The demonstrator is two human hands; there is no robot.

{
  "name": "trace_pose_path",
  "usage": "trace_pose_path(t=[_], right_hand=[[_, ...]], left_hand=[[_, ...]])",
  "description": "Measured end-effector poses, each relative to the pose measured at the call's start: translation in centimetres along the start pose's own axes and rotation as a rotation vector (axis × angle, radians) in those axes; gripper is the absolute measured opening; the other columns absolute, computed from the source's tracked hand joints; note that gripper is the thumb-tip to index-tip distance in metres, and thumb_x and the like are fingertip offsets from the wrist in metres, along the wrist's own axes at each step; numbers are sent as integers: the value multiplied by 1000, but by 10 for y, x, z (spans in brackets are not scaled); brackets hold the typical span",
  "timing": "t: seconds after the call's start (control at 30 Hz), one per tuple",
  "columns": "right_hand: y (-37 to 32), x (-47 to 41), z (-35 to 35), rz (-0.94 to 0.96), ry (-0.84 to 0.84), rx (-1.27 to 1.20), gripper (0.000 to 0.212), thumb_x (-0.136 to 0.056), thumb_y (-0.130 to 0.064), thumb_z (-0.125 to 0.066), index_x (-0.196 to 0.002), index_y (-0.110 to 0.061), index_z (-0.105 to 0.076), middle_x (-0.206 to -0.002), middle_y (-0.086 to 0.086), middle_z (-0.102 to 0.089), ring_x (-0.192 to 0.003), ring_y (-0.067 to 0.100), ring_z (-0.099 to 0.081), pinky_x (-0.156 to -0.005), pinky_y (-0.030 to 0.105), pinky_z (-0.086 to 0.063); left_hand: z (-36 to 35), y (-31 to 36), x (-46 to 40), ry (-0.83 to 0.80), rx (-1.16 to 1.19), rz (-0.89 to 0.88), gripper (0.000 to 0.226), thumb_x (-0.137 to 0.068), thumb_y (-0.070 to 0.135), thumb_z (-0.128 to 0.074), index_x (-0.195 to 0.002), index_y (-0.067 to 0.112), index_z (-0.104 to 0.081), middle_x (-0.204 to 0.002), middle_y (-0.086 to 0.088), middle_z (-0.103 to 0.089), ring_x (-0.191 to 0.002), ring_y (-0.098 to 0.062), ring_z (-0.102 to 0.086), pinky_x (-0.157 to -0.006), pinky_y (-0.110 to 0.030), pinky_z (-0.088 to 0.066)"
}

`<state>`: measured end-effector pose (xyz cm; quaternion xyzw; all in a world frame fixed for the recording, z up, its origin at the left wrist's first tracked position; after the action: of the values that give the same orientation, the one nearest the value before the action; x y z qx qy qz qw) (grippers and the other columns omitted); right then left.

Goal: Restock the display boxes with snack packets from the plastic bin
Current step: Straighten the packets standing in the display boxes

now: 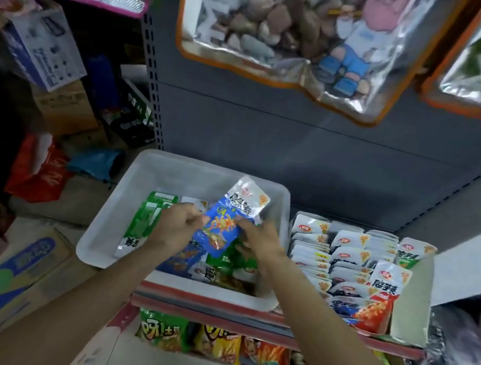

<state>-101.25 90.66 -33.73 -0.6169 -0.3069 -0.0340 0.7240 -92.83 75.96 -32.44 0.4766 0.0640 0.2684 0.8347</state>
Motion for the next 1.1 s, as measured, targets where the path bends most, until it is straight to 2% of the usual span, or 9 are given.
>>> trace_pose_path(t=[0.17,0.23,0.43,0.5,0.63,0.73,0.8,0.9,1.1], right_hand=[[-38,18,69,211,42,-133,14,-90,0,-56,-88,-13,-60,-80,8,-67,-59,10,-62,-54,25,-53],[-49,25,107,289,78,-154,16,-89,1,-57,-84,-14,-62,-69,-1,-68,-56,8,-62,-52,25,-53],[-70,34,219,462,303,-173,16,-87,-5,-63,-74,-15,-60,-71,7,-62,-64,15,-59,-63,34,-50],[-70,32,240,495,339,-127,10,-81,-14,-67,-73,-13,-62,-73,11,-61,-71,21,-55,-67,39,-46],[-74,33,262,552,363,-50,36,-85,-17,-67,-67,4,-45,-66,11,-39,-64,20,-36,-55,24,-32],[-74,30,264,583,310,31,37,-87,-15,-66,-63,1,-43,-58,17,-33,-54,25,-32,-47,17,-28],[-66,20,259,547,196,48,41,-85,-9,-67,-56,-8,-38,-45,-5,-34,-45,9,-31,-49,21,-28],[-48,9,251,466,45,140,50,-82,2,-66,-49,-17,-34,-39,-13,-34,-38,-2,-33,-49,22,-31],[-32,-6,247,408,-55,532,24,-80,-9,-72,-64,-19,-58,-59,-6,-54,-54,7,-45,-56,25,-38]], left_hand=[[-48,51,6,-95,139,-103,16,-86,15,-66,-72,18,-60,-83,-10,-70,-76,-18,-64,-78,-35,-51],[-74,73,8,-112,117,-146,9,-87,21,-65,-84,12,-64,-95,-12,-71,-89,-23,-66,-85,-37,-51],[-159,135,13,-240,-141,-246,50,-87,33,-58,-128,7,-49,-123,-9,-60,-113,-24,-57,-93,-31,-44],[-180,151,14,-253,-273,-304,45,-90,25,-57,-132,13,-48,-122,-11,-60,-113,-25,-56,-90,-31,-44],[-196,165,23,-227,-449,-331,42,-90,27,-56,-131,17,-51,-109,-11,-62,-108,-25,-54,-84,-29,-40],[-196,165,32,-213,-443,-391,26,-91,24,-54,-112,16,-66,-104,-5,-66,-104,-22,-54,-85,-28,-40],[-195,167,41,-217,-442,-433,23,-93,27,-52,-94,15,-71,-91,-3,-68,-91,-20,-55,-74,-27,-37],[-191,168,50,-202,-440,-454,37,-97,33,-47,-67,12,-55,-68,-7,-56,-71,-21,-51,-63,-31,-31],[-184,166,51,-206,-365,-410,20,-96,21,-48,-101,15,-66,-89,0,-67,-74,-10,-57,-70,-27,-46]])
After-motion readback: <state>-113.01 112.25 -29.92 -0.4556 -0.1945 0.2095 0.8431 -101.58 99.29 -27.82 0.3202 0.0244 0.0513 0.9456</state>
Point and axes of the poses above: each hand's wrist, its own x-axis away from the middle knuckle, its own z-axis out of the back of the hand, y = z × x, the point moved 4 cm from there along -x, towards the middle knuckle
